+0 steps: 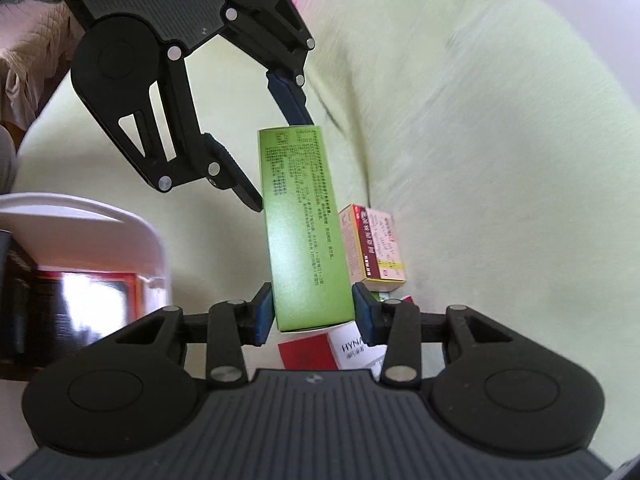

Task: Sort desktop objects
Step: 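Lift the green-and-white box and lower it into the white bin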

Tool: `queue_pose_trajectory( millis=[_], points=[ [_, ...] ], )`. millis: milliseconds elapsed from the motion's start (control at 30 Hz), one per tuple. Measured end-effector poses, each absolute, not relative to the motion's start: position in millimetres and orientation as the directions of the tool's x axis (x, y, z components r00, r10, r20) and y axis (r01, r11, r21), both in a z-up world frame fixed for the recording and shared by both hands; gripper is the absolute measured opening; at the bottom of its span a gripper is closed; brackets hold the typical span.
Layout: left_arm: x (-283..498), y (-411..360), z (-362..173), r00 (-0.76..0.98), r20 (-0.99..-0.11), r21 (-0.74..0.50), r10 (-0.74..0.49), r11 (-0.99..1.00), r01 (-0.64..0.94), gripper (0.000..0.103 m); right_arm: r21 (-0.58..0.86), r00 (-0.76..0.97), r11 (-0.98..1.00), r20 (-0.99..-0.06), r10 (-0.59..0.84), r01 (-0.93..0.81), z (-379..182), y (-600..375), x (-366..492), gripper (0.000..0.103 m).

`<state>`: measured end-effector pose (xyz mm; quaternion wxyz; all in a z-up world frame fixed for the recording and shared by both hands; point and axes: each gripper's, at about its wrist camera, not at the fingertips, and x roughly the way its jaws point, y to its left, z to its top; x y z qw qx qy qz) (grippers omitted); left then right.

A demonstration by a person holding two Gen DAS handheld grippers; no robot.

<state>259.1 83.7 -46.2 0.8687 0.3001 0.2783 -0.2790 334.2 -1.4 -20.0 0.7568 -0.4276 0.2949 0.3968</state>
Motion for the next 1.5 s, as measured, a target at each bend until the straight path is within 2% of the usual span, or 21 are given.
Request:
queue_pose_trajectory(
  millis=[133, 367, 767, 1167, 1500],
  points=[
    [223.7, 76.4, -24.8, 0.707, -0.625, 0.378, -0.331, 0.664, 0.645, 0.056, -0.433, 0.534, 0.325, -0.764, 0.362, -0.841, 3.6, -11.9, 295.3, 0.037],
    [157.5, 68.5, -7.8, 0.717, -0.604, 0.384, -0.348, 0.662, 0.644, 0.056, -0.431, 0.529, 0.315, -0.758, 0.382, -0.845, 12.1, -18.5, 243.0, 0.036],
    [84.8, 72.5, -23.5, 0.692, -0.629, 0.334, -0.354, 0.681, 0.652, 0.056, -0.372, 0.469, 0.299, -0.789, 0.397, -0.879, -5.8, -15.7, 187.4, 0.036],
    [93.4, 62.8, -48.7, 0.621, -0.708, 0.253, -0.335, 0.702, 0.666, 0.056, -0.26, 0.361, 0.283, -0.84, 0.406, -0.923, -52.0, -13.8, 182.3, 0.037],
    [107.3, 59.0, -95.5, 0.547, -0.777, 0.172, -0.312, 0.731, 0.66, 0.056, -0.148, 0.257, 0.277, -0.872, 0.417, -0.95, -94.7, -12.5, 195.0, 0.037]
  ],
)
